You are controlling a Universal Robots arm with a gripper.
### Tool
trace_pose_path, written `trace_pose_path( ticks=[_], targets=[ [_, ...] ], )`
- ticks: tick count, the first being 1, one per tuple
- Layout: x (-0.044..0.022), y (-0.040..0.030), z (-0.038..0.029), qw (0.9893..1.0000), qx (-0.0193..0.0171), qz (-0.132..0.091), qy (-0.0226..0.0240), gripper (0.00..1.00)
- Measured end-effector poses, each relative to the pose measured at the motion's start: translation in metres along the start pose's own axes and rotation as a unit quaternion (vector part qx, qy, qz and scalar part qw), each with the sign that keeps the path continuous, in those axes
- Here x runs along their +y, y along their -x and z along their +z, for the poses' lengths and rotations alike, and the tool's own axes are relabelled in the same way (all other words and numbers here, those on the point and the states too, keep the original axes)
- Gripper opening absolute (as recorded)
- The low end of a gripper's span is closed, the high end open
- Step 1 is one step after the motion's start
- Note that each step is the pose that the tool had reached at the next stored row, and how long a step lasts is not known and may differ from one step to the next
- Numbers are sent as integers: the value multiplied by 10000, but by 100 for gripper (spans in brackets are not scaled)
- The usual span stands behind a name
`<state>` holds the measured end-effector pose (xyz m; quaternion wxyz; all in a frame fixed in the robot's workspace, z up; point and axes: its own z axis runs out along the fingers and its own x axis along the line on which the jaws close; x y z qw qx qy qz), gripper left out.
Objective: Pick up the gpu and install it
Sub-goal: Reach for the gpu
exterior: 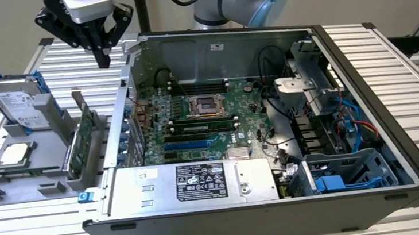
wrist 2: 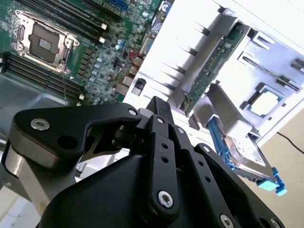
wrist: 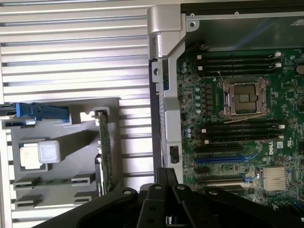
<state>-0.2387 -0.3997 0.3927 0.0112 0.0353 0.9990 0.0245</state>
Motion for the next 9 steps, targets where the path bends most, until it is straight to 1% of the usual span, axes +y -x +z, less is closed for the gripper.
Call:
trace_pose_path(
  ticks=[9],
  targets=[
    [-7, -95, -2, 10000, 0, 0, 2, 0]
  ],
)
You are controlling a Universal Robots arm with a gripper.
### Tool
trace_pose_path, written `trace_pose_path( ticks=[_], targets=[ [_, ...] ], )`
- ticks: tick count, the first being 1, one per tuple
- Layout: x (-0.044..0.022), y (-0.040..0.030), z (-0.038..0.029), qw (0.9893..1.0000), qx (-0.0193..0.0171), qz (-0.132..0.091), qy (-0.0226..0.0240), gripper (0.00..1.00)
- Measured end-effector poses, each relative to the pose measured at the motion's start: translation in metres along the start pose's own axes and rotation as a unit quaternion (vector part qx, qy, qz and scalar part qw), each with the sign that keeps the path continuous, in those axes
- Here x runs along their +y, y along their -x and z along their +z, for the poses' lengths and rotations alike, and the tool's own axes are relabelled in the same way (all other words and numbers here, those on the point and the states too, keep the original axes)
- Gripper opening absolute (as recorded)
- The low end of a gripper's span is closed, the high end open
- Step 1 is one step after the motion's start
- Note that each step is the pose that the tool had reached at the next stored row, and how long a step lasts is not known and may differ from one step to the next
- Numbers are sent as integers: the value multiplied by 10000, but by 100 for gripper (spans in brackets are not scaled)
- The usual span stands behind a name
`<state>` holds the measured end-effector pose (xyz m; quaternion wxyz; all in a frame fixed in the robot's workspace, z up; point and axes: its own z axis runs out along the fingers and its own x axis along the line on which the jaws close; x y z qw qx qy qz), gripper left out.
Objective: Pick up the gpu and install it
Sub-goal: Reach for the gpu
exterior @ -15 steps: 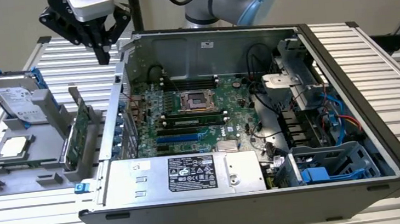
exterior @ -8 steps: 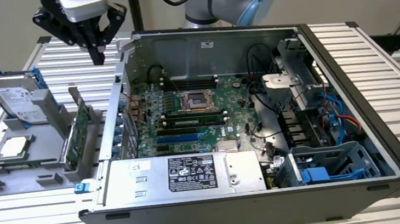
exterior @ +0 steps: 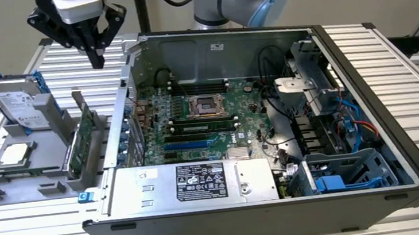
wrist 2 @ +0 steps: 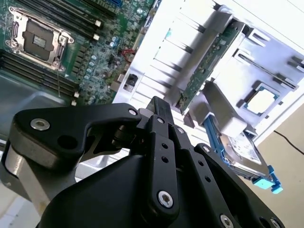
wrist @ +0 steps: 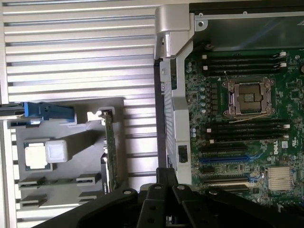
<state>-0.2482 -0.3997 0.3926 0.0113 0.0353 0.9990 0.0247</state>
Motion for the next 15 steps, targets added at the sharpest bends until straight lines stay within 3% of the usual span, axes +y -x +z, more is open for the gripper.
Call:
trace_pose_path(
  ticks=[15],
  targets=[
    [-12, -160, -4, 10000, 0, 0, 2, 0]
  ],
)
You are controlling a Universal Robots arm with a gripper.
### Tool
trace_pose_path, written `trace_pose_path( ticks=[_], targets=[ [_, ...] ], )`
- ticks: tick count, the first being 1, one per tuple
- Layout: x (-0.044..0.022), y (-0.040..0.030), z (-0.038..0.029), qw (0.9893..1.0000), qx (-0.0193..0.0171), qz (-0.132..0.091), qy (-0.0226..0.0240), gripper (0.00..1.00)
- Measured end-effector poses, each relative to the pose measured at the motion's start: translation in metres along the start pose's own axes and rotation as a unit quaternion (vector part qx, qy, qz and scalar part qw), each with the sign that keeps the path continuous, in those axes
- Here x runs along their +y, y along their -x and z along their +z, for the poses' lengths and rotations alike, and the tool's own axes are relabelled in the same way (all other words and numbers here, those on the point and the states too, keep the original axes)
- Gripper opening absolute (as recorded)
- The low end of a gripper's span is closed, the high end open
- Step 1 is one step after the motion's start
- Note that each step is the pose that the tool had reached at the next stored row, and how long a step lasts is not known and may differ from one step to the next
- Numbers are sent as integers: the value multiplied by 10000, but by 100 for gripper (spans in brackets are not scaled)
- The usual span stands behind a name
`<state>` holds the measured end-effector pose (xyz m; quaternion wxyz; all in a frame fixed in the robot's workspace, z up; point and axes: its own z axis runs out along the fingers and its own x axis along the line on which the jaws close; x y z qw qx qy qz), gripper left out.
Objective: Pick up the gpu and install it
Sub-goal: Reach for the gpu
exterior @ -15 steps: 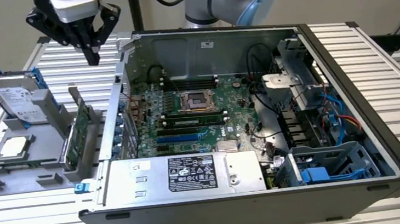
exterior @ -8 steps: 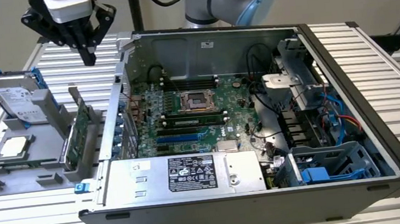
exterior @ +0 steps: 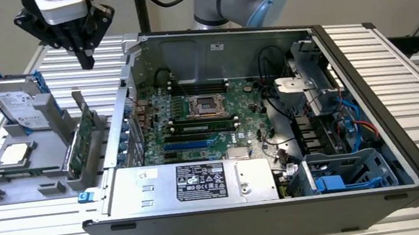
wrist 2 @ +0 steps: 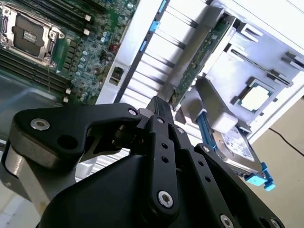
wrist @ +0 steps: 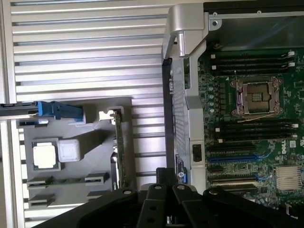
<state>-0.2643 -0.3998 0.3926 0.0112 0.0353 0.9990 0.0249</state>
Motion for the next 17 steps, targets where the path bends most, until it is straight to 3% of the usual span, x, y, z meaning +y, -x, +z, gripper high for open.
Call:
trace_pose_path(
  ticks=[17],
  targets=[
    [-13, -179, -4, 10000, 0, 0, 3, 0]
  ],
)
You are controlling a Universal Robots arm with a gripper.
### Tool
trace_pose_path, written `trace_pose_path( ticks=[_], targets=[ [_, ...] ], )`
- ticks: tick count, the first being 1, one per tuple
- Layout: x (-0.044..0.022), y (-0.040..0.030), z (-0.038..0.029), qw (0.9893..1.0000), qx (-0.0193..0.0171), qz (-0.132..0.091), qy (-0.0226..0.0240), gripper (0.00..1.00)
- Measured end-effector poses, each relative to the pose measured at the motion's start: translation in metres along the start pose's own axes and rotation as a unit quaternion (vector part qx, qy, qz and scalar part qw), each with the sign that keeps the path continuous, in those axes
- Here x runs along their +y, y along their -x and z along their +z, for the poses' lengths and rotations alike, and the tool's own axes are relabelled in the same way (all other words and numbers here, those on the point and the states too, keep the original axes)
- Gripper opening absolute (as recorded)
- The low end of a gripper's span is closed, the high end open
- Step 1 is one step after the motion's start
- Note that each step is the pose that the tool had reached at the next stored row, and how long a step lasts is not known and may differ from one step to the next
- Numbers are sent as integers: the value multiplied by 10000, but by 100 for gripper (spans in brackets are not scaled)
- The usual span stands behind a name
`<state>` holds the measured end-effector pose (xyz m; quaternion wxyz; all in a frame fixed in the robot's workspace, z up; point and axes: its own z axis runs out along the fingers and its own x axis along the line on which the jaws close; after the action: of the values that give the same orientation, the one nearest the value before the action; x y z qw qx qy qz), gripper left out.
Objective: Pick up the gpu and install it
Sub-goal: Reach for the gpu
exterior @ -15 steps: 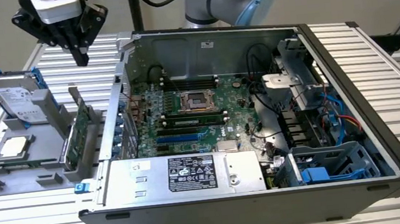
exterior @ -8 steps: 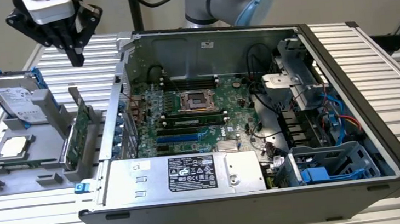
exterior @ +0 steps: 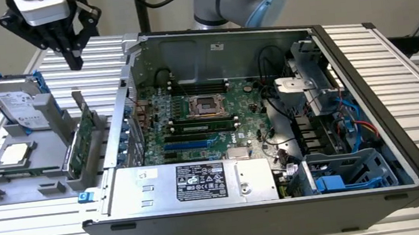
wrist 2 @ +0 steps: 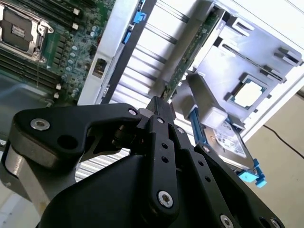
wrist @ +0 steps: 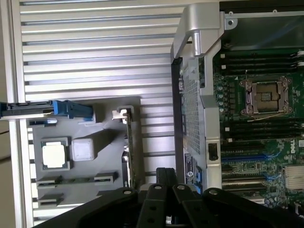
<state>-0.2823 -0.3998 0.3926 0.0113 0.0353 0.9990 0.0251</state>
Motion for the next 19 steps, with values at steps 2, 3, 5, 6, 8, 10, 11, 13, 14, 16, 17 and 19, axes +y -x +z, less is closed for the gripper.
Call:
trace_pose_path(
  ticks=[2, 3, 5, 6, 8, 10, 11, 13, 14, 16, 17, 19],
  targets=[
    [-1, -20, -1, 10000, 0, 0, 0, 0],
    [-2, -31, -1, 10000, 0, 0, 0, 0],
    [-4, -51, -1, 10000, 0, 0, 0, 0],
    [-4, -61, -2, 10000, 0, 0, 0, 0],
    [-6, -81, -2, 10000, 0, 0, 1, 0],
    [-7, -101, -2, 10000, 0, 0, 0, 0],
    [-8, -112, -3, 10000, 0, 0, 0, 0],
    [-9, -132, -3, 10000, 0, 0, 0, 0],
    [-10, -142, -4, 10000, 0, 0, 0, 0],
    [-11, -163, -4, 10000, 0, 0, 1, 0],
    [-12, -173, -4, 10000, 0, 0, 1, 0],
    [-14, -194, -5, 10000, 0, 0, 0, 0]
  ],
)
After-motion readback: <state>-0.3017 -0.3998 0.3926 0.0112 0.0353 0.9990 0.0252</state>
